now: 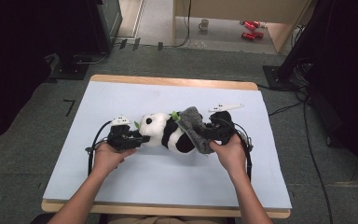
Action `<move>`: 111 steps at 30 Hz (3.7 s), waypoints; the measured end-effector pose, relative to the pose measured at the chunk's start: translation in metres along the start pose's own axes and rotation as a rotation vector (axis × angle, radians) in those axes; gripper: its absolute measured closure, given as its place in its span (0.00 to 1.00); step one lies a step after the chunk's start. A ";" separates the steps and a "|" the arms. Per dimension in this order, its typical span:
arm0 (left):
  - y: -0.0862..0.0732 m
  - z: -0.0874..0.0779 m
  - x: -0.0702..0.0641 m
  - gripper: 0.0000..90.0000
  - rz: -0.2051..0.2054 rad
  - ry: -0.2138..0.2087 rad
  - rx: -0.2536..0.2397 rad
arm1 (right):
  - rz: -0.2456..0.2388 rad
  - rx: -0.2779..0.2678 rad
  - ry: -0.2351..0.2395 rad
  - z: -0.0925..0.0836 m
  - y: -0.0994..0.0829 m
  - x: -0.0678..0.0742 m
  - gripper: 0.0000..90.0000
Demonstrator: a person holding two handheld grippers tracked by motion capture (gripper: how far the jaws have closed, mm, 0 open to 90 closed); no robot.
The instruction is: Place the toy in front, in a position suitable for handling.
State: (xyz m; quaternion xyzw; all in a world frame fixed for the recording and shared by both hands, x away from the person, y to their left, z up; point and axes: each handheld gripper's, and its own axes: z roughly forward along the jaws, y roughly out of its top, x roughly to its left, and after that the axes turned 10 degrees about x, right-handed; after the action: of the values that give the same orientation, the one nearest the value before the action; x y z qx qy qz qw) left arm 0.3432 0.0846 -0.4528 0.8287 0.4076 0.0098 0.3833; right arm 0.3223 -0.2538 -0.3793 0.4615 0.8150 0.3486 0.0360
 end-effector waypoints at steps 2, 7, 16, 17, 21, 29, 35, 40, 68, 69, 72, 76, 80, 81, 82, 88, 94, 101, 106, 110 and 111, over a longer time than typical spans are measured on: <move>0.000 0.000 0.000 0.62 0.001 -0.001 0.000 | 0.014 0.000 0.008 0.000 -0.002 -0.003 0.87; 0.000 0.000 0.001 0.62 0.004 -0.002 0.003 | 0.031 0.011 0.002 0.000 -0.006 -0.010 0.87; 0.000 -0.001 0.005 0.62 -0.026 -0.016 -0.003 | 0.067 0.095 -0.037 0.008 -0.016 -0.022 0.87; 0.000 -0.001 0.005 0.62 -0.026 -0.017 -0.003 | 0.060 0.082 -0.042 0.004 -0.014 -0.020 0.87; 0.000 -0.001 0.004 0.62 -0.033 -0.016 -0.005 | 0.054 -0.012 -0.028 -0.021 -0.006 -0.015 0.87; 0.001 -0.001 0.002 0.62 -0.034 -0.007 0.001 | -0.026 -0.076 0.012 -0.035 0.006 0.015 0.87; 0.002 0.000 -0.001 0.62 -0.037 0.000 0.010 | -0.058 -0.037 0.022 -0.014 0.006 0.027 0.86; 0.002 0.001 -0.003 0.62 -0.052 0.008 0.036 | -0.042 -0.062 -0.053 0.000 -0.010 0.023 0.86; 0.001 0.000 0.004 0.62 -0.060 -0.023 -0.001 | 0.098 -0.077 -0.064 -0.002 -0.032 -0.009 0.87; 0.002 0.000 0.003 0.63 -0.059 -0.021 -0.001 | 0.091 -0.088 -0.065 -0.007 -0.031 -0.007 0.87; 0.003 -0.001 0.002 0.64 -0.066 -0.018 -0.004 | 0.076 -0.115 -0.066 -0.018 -0.025 -0.002 0.87; 0.004 -0.004 -0.002 0.67 -0.070 -0.019 0.001 | 0.048 -0.149 -0.049 -0.033 -0.015 0.007 0.87; 0.005 -0.006 -0.007 0.68 -0.080 -0.031 0.017 | 0.009 -0.170 -0.026 -0.046 -0.003 0.022 0.87; 0.004 -0.007 -0.008 0.68 -0.086 -0.036 0.021 | -0.001 -0.169 -0.019 -0.047 -0.002 0.025 0.87; 0.004 -0.008 -0.009 0.68 -0.100 -0.046 0.021 | -0.014 -0.170 -0.013 -0.047 0.001 0.029 0.87; -0.002 -0.013 -0.014 0.68 -0.147 -0.077 0.021 | -0.070 -0.125 0.036 -0.036 0.009 0.053 0.87; -0.006 -0.017 -0.023 0.66 -0.106 -0.047 0.025 | -0.077 -0.011 0.048 -0.002 0.005 0.053 0.87; -0.010 -0.019 -0.029 0.46 -0.005 0.002 -0.052 | -0.078 0.001 0.001 0.015 0.002 0.040 0.87; -0.014 -0.027 -0.021 0.40 0.059 -0.008 -0.105 | -0.055 -0.016 0.004 0.015 0.003 0.030 0.87; -0.018 -0.030 -0.014 0.34 0.095 0.018 -0.115 | -0.037 -0.027 0.008 0.014 0.004 0.021 0.87; -0.018 -0.030 -0.011 0.33 0.097 0.015 -0.115 | -0.034 -0.028 0.007 0.014 0.004 0.019 0.86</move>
State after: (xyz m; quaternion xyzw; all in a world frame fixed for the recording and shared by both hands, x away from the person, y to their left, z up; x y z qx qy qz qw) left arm 0.3136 0.1023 -0.4403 0.8240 0.3686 0.0580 0.4265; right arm 0.3194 -0.2300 -0.3824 0.4459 0.8178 0.3609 0.0456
